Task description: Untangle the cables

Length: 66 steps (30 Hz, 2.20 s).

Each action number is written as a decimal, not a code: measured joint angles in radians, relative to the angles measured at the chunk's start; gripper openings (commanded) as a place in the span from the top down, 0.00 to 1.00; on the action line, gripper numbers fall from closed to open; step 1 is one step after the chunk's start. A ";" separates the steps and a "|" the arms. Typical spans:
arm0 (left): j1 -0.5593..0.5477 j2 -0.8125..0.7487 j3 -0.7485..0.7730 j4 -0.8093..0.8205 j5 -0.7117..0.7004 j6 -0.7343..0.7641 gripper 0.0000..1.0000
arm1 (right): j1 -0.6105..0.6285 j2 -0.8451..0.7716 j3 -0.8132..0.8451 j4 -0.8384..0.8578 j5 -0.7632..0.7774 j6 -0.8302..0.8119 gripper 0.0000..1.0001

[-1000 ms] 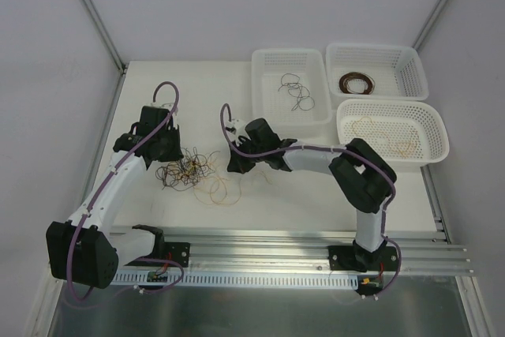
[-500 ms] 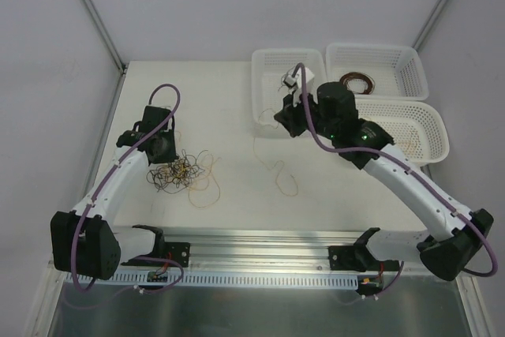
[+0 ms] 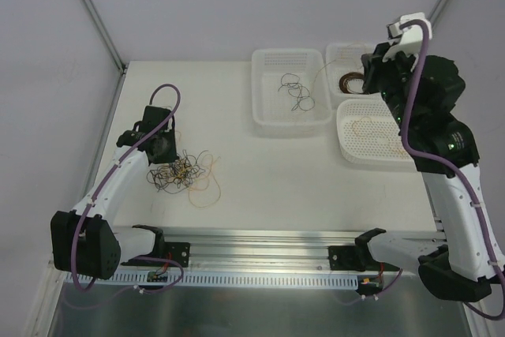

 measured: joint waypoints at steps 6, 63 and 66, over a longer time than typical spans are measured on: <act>0.000 0.000 0.000 0.000 0.012 0.000 1.00 | -0.126 0.014 0.117 0.061 0.081 -0.034 0.99; 0.000 0.012 0.000 0.011 0.247 0.002 1.00 | -0.218 0.097 -0.630 0.210 -0.319 0.442 0.17; 0.000 0.012 0.000 0.020 0.291 0.003 1.00 | -0.030 0.116 -0.702 0.276 -0.380 0.410 0.18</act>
